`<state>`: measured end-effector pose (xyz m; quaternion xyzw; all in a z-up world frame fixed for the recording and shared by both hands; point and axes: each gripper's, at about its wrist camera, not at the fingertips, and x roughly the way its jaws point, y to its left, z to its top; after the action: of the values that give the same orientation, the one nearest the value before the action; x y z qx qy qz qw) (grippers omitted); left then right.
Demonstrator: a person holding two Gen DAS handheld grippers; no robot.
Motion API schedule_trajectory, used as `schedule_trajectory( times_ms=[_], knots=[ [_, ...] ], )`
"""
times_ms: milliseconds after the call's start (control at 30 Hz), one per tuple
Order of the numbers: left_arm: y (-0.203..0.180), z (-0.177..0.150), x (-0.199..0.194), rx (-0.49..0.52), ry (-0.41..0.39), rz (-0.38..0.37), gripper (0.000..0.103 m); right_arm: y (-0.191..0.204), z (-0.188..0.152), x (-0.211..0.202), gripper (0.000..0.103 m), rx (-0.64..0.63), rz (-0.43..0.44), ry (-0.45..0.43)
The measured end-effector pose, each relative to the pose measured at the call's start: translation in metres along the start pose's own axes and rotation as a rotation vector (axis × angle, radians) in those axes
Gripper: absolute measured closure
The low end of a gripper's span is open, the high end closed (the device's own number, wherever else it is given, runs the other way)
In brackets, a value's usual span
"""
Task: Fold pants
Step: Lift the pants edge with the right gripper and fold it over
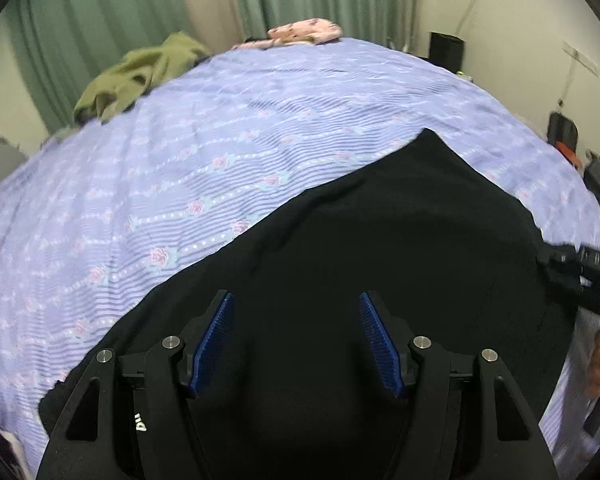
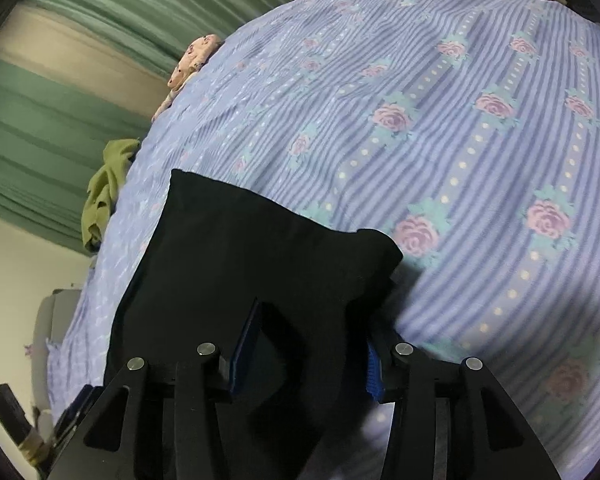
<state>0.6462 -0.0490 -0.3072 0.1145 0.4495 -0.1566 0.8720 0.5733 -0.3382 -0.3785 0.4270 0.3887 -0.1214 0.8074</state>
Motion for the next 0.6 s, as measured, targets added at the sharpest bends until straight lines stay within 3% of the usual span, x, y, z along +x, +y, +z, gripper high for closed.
schedule_trajectory(
  times_ms=[100, 133, 167, 233, 433, 600],
  knots=[
    [-0.001, 0.002, 0.008, -0.026, 0.013, -0.039, 0.042, 0.002, 0.003, 0.003, 0.057, 0.004, 0.004, -0.011],
    [-0.003, 0.001, 0.011, -0.029, 0.02, -0.045, 0.042, 0.001, 0.005, 0.003, 0.062, 0.014, 0.014, -0.012],
    [-0.006, -0.001, 0.013, -0.033, 0.03, -0.053, 0.043, -0.001, 0.008, 0.004, 0.079, 0.027, 0.026, -0.006],
    [-0.011, -0.005, 0.013, -0.041, 0.038, -0.067, 0.044, -0.003, 0.011, 0.004, 0.094, 0.026, 0.032, 0.011],
    [-0.008, -0.019, -0.016, -0.088, 0.03, -0.068, 0.044, 0.024, 0.018, -0.039, 0.096, -0.064, 0.057, -0.049],
    [0.036, -0.036, -0.066, -0.216, 0.003, -0.01, 0.044, 0.104, 0.013, -0.082, 0.096, -0.324, 0.082, -0.114]
  ],
)
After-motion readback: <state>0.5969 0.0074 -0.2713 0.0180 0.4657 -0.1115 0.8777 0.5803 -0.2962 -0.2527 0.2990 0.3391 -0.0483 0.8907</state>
